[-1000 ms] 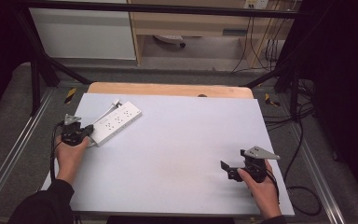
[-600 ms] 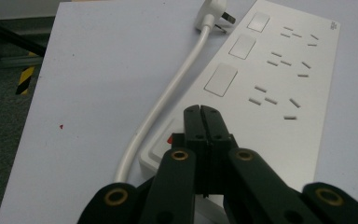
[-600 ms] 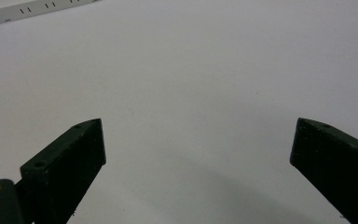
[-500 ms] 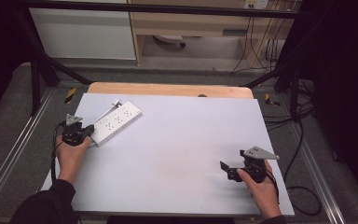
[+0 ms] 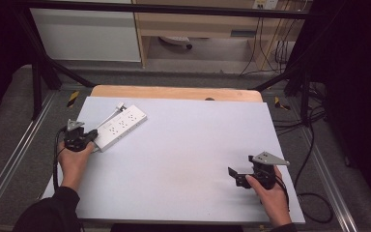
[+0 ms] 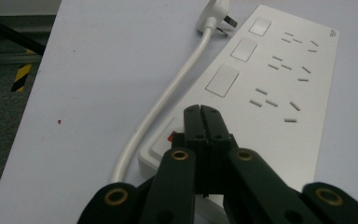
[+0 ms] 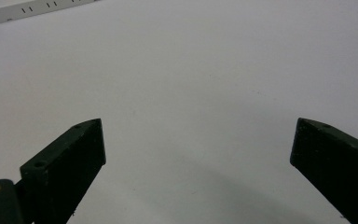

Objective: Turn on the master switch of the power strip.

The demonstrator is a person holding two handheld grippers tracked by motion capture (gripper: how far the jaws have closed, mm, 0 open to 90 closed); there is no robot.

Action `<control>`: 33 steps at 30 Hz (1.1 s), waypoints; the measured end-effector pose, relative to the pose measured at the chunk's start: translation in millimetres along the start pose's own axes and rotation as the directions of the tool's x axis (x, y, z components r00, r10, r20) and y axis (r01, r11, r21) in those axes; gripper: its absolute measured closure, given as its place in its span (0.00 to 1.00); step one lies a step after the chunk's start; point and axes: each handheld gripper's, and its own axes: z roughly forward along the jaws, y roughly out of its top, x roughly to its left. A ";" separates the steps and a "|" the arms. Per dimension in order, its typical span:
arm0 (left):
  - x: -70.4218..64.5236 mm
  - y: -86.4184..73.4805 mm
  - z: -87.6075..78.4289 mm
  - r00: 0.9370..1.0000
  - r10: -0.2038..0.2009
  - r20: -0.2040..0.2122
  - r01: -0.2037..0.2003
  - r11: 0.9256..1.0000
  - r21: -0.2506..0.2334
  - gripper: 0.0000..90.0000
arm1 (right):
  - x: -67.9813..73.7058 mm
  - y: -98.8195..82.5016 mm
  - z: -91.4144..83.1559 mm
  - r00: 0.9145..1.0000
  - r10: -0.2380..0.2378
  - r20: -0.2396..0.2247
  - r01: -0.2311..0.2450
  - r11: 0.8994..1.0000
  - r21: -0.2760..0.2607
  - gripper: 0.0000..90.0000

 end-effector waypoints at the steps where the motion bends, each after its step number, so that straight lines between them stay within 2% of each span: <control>1: 0.3 0.0 0.1 1.000 -0.001 0.003 0.001 1.000 0.000 1.00 | 0.0 0.0 0.1 1.000 0.000 0.000 0.000 1.000 0.000 0.04; 14: 2.2 0.2 0.5 1.000 -0.021 0.012 0.021 1.000 -0.003 1.00 | 0.3 -0.2 0.5 1.000 0.001 -0.001 -0.001 1.000 0.005 0.04; 17: 2.7 2.0 0.6 0.999 -0.030 0.016 0.030 1.000 0.010 1.00 | 0.4 -0.3 0.0 1.000 0.005 -0.002 -0.005 1.000 0.002 0.04; 19: 2.3 5.5 0.3 1.000 -0.015 0.011 0.015 1.000 0.021 1.00 | -0.3 -0.7 0.7 1.000 0.007 -0.002 -0.007 1.000 0.004 0.04; 20: 2.1 6.6 -0.7 1.000 -0.011 0.001 0.011 1.000 0.018 1.00 | -0.3 -0.5 0.8 1.000 0.008 -0.002 -0.008 1.000 0.004 0.04; 25: 2.0 8.3 -4.9 0.999 -0.034 0.016 0.034 0.999 -0.027 1.00 | 0.1 -0.1 0.3 1.000 0.010 -0.003 -0.010 1.000 -0.003 0.04; 27: 1.9 9.4 -6.0 0.999 -0.029 0.021 0.030 0.999 -0.042 1.00 | -0.2 -0.3 0.7 1.000 0.011 -0.001 -0.011 1.000 -0.001 0.04; 33: -0.3 10.2 -5.6 0.999 -0.036 0.041 0.038 0.998 -0.057 1.00 | -0.6 -0.2 0.0 1.000 0.010 0.000 -0.010 1.000 -0.004 0.04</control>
